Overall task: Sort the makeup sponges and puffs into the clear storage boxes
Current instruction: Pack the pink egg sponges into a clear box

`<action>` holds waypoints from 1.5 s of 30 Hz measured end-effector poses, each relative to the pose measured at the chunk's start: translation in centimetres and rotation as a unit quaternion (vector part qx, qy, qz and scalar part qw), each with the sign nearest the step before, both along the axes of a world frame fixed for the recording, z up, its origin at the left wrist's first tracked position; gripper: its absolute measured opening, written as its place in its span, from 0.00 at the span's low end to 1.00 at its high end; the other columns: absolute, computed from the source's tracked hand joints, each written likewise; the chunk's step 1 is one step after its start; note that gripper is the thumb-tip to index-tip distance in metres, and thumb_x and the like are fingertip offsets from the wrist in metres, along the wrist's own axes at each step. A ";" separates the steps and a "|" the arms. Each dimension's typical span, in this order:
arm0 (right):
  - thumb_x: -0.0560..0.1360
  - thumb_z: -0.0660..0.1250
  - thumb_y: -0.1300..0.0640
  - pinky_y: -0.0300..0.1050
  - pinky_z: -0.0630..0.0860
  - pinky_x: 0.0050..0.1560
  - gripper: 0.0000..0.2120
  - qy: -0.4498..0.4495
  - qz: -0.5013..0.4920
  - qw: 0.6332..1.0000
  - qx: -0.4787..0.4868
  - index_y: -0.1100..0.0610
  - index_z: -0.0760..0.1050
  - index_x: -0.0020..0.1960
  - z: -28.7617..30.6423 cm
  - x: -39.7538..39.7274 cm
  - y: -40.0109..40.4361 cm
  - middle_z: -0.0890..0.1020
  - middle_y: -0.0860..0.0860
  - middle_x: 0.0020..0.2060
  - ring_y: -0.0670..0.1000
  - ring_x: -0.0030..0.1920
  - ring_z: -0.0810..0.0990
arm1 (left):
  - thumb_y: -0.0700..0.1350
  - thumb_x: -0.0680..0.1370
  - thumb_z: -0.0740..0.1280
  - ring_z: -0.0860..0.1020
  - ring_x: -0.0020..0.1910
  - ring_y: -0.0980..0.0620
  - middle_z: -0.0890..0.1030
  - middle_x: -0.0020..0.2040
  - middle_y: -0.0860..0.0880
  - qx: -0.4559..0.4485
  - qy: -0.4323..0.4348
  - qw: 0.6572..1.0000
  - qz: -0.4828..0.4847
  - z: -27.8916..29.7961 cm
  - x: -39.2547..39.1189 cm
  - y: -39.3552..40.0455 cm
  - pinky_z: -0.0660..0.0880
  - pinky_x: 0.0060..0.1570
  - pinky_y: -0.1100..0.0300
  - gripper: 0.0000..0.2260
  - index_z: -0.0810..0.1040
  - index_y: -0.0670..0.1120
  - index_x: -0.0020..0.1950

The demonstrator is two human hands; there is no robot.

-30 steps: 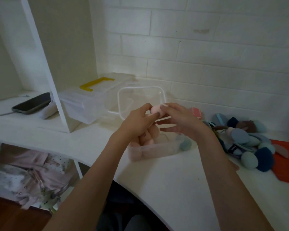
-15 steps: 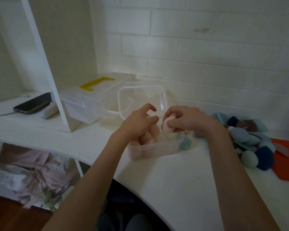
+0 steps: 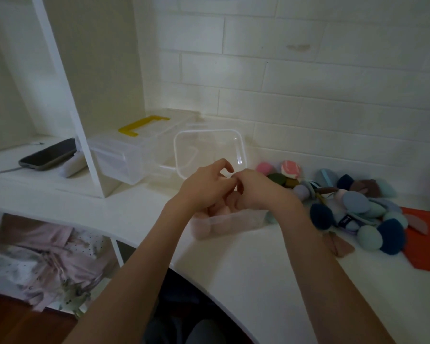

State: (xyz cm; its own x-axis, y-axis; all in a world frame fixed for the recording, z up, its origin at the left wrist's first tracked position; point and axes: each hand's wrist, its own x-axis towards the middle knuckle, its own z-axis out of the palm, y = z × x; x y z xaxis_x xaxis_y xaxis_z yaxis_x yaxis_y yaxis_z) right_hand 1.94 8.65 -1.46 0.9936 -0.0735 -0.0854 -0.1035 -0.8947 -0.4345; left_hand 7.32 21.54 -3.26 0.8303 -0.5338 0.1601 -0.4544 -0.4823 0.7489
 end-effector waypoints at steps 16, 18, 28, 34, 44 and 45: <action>0.68 0.72 0.60 0.42 0.74 0.40 0.19 -0.020 -0.006 0.998 0.060 0.52 0.66 0.51 -0.2 -0.1 -1.1 0.78 0.49 0.45 0.50 0.45 0.78 | 0.54 0.77 0.65 0.79 0.38 0.53 0.81 0.39 0.50 -0.052 -0.023 0.997 -0.059 -0.2 -0.4 -0.3 0.75 0.40 0.58 0.09 0.75 0.50 0.41; 0.69 0.72 0.61 0.36 0.71 0.34 0.19 -0.011 0.007 0.998 0.068 0.52 0.66 0.53 0.1 -0.2 -1.3 0.77 0.48 0.44 0.47 0.42 0.78 | 0.56 0.77 0.64 0.78 0.38 0.52 0.81 0.39 0.49 -0.042 -0.030 0.997 -0.064 -0.3 -0.2 -0.4 0.74 0.40 0.56 0.11 0.74 0.49 0.42; 0.72 0.73 0.57 0.51 0.81 0.51 0.15 0.001 0.019 0.951 0.309 0.56 0.70 0.54 0.6 -0.9 -2.4 0.85 0.55 0.46 0.55 0.47 0.85 | 0.59 0.79 0.57 0.76 0.39 0.48 0.79 0.41 0.46 -0.050 -0.014 0.995 -0.085 -0.8 0.5 -0.4 0.72 0.40 0.55 0.14 0.68 0.51 0.42; 0.73 0.72 0.56 0.51 0.82 0.41 0.16 -0.028 0.027 0.945 0.326 0.52 0.67 0.55 0.8 -1.1 -2.4 0.82 0.52 0.52 0.56 0.40 0.85 | 0.65 0.77 0.49 0.79 0.40 0.44 0.81 0.42 0.42 -0.074 0.074 0.991 -0.085 -0.7 0.2 -0.6 0.75 0.43 0.51 0.24 0.70 0.46 0.50; 0.73 0.72 0.59 0.56 0.82 0.46 0.13 -0.041 0.017 0.951 0.307 0.53 0.71 0.53 1.0 -1.2 -2.4 0.79 0.46 0.54 0.57 0.40 0.85 | 0.37 0.70 0.67 0.77 0.43 0.49 0.76 0.48 0.47 0.022 -0.043 0.992 -0.120 -0.3 -0.1 -0.4 0.75 0.38 0.53 0.16 0.66 0.48 0.54; 0.73 0.72 0.59 0.57 0.82 0.47 0.13 -0.043 0.015 0.951 0.307 0.54 0.72 0.53 1.0 -1.2 -2.4 0.79 0.46 0.53 0.57 0.40 0.85 | 0.37 0.70 0.67 0.77 0.44 0.49 0.76 0.49 0.47 0.021 -0.047 0.992 -0.119 -0.5 0.0 -0.4 0.76 0.39 0.53 0.18 0.66 0.47 0.56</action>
State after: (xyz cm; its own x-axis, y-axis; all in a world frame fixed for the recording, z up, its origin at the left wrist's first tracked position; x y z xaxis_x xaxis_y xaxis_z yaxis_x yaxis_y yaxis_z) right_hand 0.76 6.23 -0.45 0.9997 -0.0068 -0.0216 -0.0222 -0.4722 -0.8812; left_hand 7.31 21.17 -3.73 0.6620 -0.7210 0.2047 -0.6262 -0.3821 0.6796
